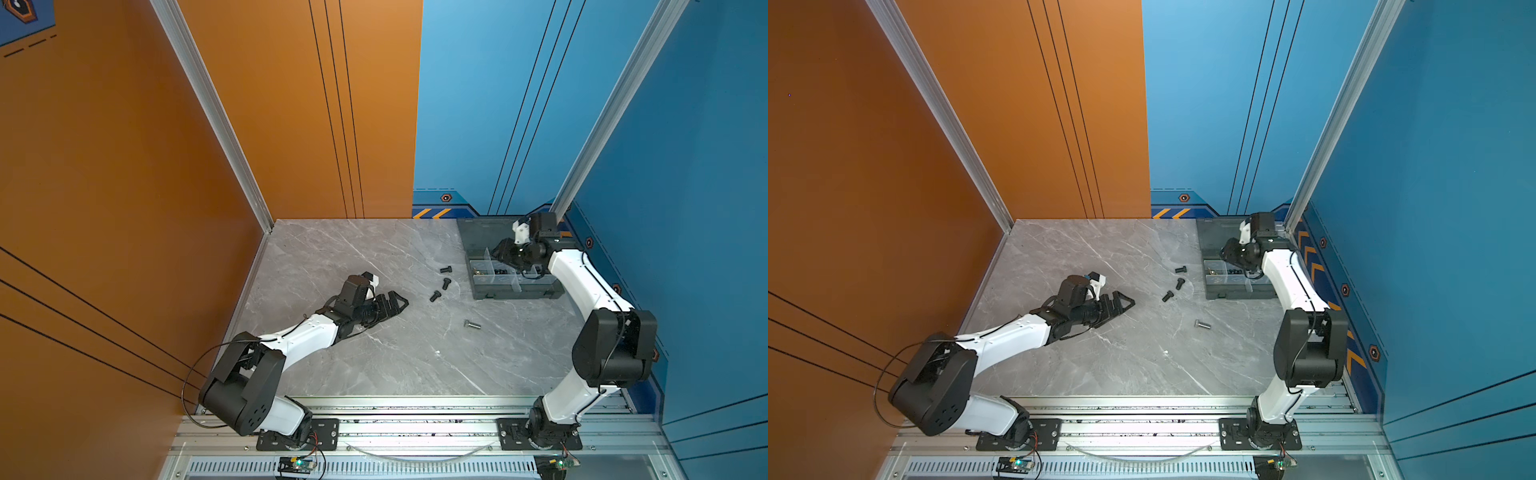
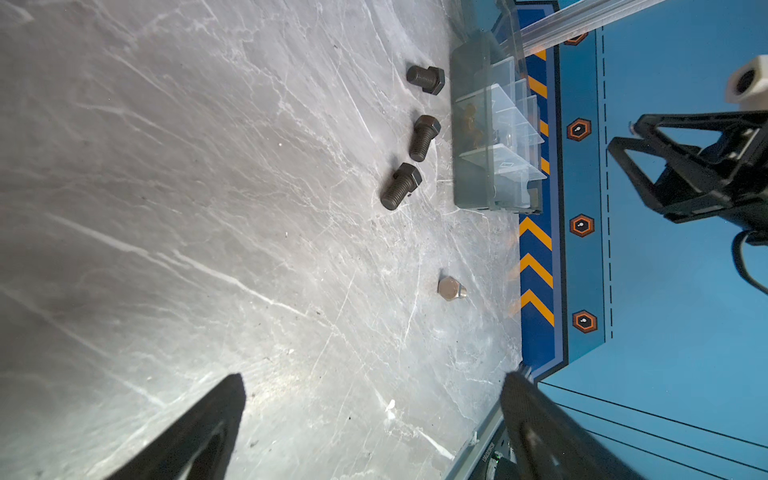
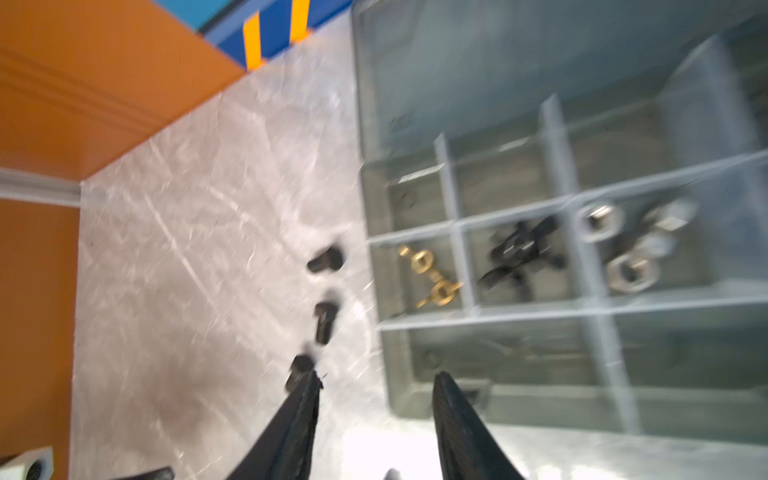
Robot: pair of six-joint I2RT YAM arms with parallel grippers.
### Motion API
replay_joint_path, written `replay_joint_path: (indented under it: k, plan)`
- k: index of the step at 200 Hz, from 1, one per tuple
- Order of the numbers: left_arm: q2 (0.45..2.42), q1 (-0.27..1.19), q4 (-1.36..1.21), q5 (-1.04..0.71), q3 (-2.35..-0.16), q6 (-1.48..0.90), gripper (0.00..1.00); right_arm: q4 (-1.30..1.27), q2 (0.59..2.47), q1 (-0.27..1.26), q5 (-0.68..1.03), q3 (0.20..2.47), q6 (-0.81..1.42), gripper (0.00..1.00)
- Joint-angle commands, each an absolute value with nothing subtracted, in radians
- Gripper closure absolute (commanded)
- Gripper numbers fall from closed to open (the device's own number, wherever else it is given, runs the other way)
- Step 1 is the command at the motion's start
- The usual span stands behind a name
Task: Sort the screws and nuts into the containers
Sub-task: 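Move the right gripper down to the black hex bolts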
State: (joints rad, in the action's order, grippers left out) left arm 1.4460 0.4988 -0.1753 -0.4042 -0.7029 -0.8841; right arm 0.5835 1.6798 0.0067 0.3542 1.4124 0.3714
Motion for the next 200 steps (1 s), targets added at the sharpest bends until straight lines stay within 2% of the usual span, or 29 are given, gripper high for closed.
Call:
replay_joint_path:
  k: [1, 34, 76, 144, 200]
  plan:
    - [1.412, 0.505, -0.169, -0.393, -0.687, -0.885, 0.02, 0.563, 1.662, 0.086, 0.296, 1.361, 0.464, 0.51]
    - [1.395, 0.505, -0.166, -0.384, -0.676, -0.888, 0.02, 0.564, 1.723, 0.219, 0.224, 1.364, 0.517, 0.50]
    - [1.381, 0.507, -0.161, -0.376, -0.667, -0.889, 0.02, 0.532, 1.818, 0.310, 0.157, 1.389, 0.588, 0.49]
    - [1.371, 0.507, -0.146, -0.366, -0.665, -0.886, 0.02, 0.531, 1.958, 0.339, 0.067, 1.507, 0.633, 0.48]
    - [1.366, 0.508, -0.142, -0.364, -0.665, -0.883, 0.02, 0.525, 2.039, 0.339, 0.086, 1.604, 0.697, 0.48]
